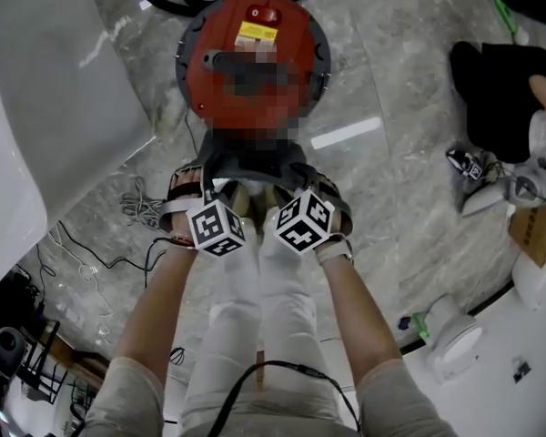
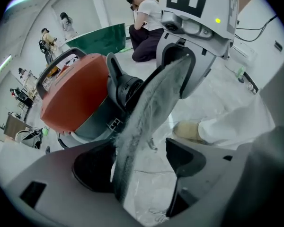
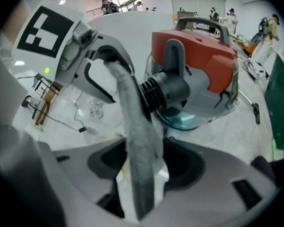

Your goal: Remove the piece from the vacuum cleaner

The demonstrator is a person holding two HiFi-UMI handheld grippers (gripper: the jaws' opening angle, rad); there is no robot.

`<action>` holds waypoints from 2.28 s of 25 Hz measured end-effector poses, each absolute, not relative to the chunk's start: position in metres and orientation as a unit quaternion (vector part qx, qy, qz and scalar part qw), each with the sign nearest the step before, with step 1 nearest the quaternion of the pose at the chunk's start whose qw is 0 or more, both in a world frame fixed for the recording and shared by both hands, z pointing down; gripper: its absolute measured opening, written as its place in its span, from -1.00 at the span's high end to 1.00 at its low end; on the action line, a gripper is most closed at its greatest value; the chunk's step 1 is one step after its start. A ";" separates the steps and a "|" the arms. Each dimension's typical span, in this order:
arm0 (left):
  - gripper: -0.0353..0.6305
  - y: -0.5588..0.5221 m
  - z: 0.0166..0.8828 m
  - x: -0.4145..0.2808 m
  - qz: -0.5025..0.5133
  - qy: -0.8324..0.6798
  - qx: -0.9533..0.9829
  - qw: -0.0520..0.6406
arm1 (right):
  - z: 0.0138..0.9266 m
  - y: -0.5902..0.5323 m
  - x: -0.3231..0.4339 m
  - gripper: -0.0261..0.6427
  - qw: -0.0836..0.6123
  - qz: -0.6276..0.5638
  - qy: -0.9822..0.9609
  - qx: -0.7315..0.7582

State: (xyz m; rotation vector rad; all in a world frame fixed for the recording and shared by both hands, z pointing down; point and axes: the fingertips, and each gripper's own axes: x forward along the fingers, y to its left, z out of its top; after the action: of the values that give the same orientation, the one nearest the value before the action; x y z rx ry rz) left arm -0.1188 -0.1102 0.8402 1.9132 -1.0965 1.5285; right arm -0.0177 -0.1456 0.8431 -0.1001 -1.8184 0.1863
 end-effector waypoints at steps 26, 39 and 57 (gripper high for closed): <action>0.80 -0.100 0.825 -0.119 0.557 -0.448 0.673 0.190 | 0.819 -0.137 -0.022 0.84 0.576 -0.015 -0.817 -0.006; 0.80 -0.098 0.821 -0.121 0.550 -0.472 0.661 0.195 | 0.813 -0.134 -0.026 0.84 0.564 -0.023 -0.826 0.004; 0.80 -0.091 0.816 -0.117 0.546 -0.486 0.651 0.206 | 0.807 -0.131 -0.023 0.84 0.555 -0.019 -0.831 0.010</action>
State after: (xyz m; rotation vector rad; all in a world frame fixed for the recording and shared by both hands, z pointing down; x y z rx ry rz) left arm -0.1171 -0.0913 0.8160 1.8132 -1.3539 1.5213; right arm -0.0228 -0.1307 0.8070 0.0240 -1.9635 -0.0446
